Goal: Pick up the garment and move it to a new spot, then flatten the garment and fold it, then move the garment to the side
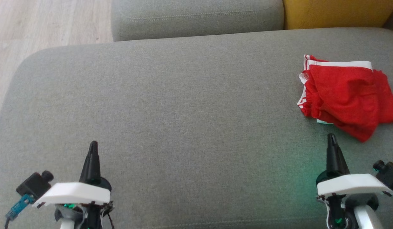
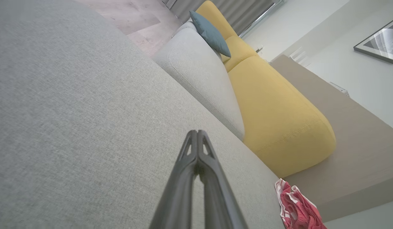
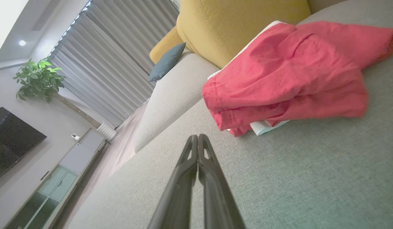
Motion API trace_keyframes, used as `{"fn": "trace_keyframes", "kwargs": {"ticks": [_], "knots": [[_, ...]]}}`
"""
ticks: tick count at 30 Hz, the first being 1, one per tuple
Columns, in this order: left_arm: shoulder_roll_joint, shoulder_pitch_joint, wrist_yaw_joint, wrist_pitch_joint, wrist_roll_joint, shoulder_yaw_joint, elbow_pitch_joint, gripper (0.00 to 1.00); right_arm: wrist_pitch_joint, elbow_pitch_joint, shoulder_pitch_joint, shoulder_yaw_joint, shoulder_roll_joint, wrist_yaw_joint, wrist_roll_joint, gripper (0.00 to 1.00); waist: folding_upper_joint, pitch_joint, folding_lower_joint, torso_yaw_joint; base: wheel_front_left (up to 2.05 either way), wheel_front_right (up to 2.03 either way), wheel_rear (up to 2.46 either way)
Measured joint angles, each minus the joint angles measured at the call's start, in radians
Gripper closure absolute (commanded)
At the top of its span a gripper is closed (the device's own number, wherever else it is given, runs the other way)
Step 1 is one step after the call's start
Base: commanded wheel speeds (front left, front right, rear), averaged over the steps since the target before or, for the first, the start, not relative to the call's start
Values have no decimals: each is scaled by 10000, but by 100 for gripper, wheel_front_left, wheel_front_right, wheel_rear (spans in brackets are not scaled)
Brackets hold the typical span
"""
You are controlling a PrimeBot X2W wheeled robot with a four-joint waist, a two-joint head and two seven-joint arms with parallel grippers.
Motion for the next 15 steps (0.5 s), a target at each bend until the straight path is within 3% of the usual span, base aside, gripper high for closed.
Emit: {"fn": "trace_keyframes", "kwargs": {"ticks": [15], "knots": [[33,-62,-163,437,-1666,272,263,100,422,-10,-13,-151,-12,0,1977,100,0,-74,0,33,0,0,0]]}}
